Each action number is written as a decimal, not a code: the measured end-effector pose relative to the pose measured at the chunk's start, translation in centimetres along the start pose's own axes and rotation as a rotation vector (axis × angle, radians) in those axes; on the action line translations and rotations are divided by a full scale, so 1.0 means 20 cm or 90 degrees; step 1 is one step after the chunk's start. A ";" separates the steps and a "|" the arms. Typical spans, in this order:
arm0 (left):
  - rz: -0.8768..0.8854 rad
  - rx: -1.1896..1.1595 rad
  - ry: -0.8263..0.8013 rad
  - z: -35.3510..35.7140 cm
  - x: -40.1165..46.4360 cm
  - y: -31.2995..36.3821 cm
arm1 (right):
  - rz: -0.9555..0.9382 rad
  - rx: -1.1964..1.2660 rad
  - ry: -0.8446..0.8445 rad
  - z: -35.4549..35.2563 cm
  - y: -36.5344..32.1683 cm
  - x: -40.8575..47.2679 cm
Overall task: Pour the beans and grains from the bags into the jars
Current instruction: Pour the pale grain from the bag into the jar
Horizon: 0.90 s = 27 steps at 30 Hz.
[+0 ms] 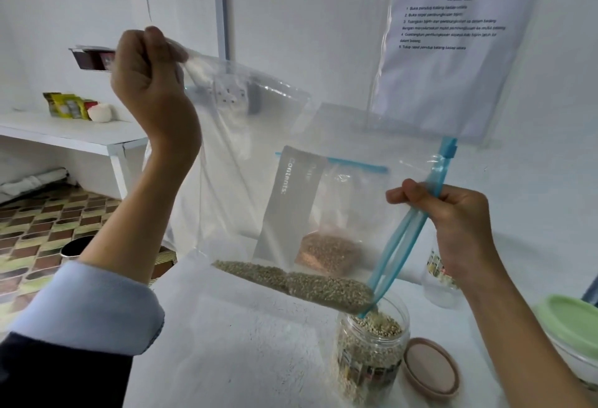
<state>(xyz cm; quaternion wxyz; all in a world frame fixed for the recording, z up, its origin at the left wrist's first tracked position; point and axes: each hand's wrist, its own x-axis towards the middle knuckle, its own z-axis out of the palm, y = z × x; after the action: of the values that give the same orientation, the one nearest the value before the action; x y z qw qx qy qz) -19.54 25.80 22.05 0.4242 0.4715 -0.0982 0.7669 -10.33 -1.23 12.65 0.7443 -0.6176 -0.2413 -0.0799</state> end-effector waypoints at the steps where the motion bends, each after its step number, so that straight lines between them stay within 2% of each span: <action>1: -0.004 -0.004 0.000 0.00 0.00 0.00 | -0.003 0.005 0.018 0.00 0.00 0.00; 5: -0.005 -0.011 -0.001 -0.02 0.00 -0.01 | 0.000 0.000 -0.004 0.00 0.00 0.01; 8: -0.005 -0.013 0.001 -0.02 0.00 -0.01 | -0.014 0.007 0.020 0.00 0.00 0.01; 16: 0.012 -0.006 0.000 -0.03 0.01 -0.01 | -0.016 -0.017 -0.033 -0.01 -0.01 -0.01; 19: 0.004 -0.002 -0.005 -0.02 0.01 -0.01 | -0.022 -0.004 0.009 -0.02 -0.02 -0.02; 27: -0.014 -0.012 -0.033 -0.01 0.03 0.01 | -0.019 -0.009 0.020 -0.04 -0.06 -0.08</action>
<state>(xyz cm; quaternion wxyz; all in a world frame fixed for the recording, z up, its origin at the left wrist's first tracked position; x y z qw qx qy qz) -19.96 26.12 22.35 0.4342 0.4883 -0.1109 0.7488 -12.07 -2.47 12.91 0.7422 -0.6181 -0.2379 -0.1024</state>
